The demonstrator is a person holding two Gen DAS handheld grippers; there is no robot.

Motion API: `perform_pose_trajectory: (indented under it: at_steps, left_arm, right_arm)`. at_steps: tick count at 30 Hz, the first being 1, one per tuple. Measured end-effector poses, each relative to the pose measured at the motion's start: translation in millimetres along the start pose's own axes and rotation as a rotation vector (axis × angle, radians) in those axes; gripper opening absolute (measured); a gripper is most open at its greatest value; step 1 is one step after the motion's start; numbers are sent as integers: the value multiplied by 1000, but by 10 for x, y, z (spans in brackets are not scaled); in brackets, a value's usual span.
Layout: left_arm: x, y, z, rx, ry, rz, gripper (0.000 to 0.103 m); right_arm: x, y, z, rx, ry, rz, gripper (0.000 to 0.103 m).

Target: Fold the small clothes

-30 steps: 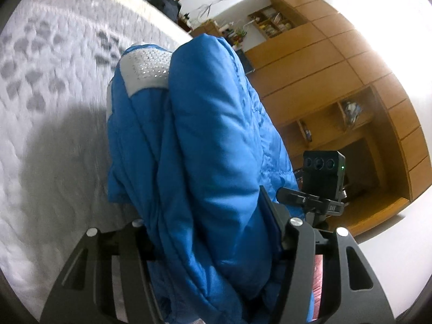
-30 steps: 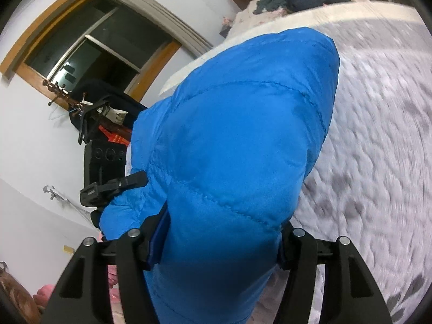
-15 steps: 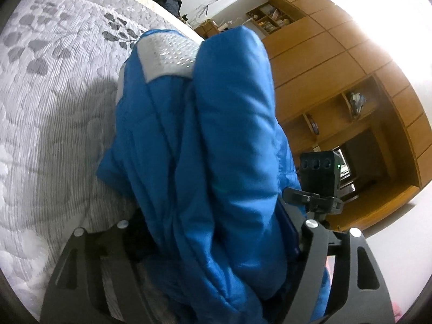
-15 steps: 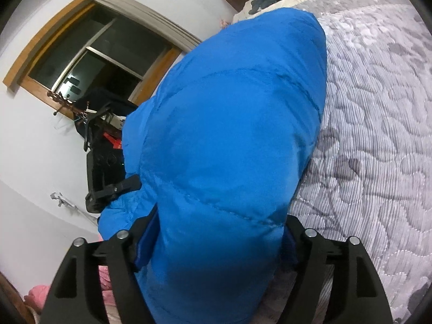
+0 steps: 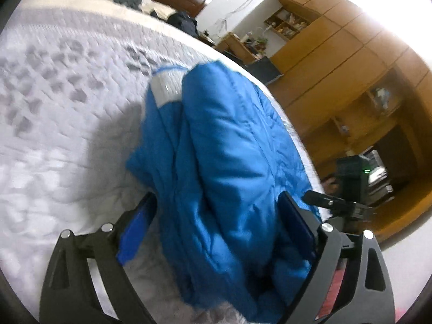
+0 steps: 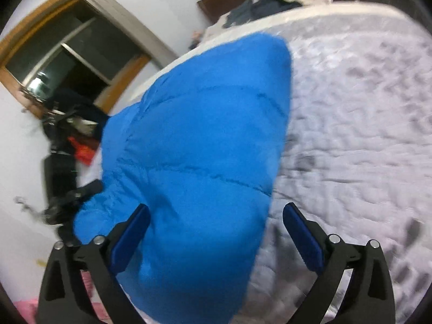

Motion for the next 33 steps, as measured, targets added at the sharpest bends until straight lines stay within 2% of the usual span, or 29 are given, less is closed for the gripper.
perform_pose_trajectory:
  at_steps: [5, 8, 11, 14, 17, 20, 25, 30, 33]
  left_arm:
    - [52, -349, -100, 185, 111, -74, 93]
    - [18, -521, -139, 285, 146, -97, 94]
    - [-66, -648, -135, 351, 141, -96, 96]
    - [-130, -768, -151, 403, 134, -112, 97]
    - [-169, -906, -222, 458, 152, -152, 99]
    - [-232, -1009, -323, 508, 188, -157, 100]
    - [-376, -1042, -456, 517, 199, -124, 100]
    - [-519, -1065, -518, 583, 241, -99, 100]
    - [-551, -1124, -544, 605, 250, -118, 100]
  right_arm:
    - [-66, -278, 118, -146, -61, -45, 99]
    - [-155, -397, 195, -215, -83, -49, 99]
    - [-244, -519, 253, -279, -103, -61, 99]
    - [-337, -665, 276, -347, -126, -74, 99]
    - [-385, -760, 341, -371, -141, -77, 99]
    - [-421, -785, 360, -396, -158, -73, 99]
    - [-499, -866, 446, -444, -196, -83, 99]
    - [-558, -944, 507, -481, -211, -93, 99]
    - [-605, -956, 517, -476, -201, -87, 99]
Point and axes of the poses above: each gripper's, at about its wrist camera, not at the fingertips, and y roughly the way its jaws point, z to its left, x to its top, the point moved 10 cm from there along y, roughly the way its jaws point, and after that the axes turned 10 degrees about -z, right-handed, at the moved point
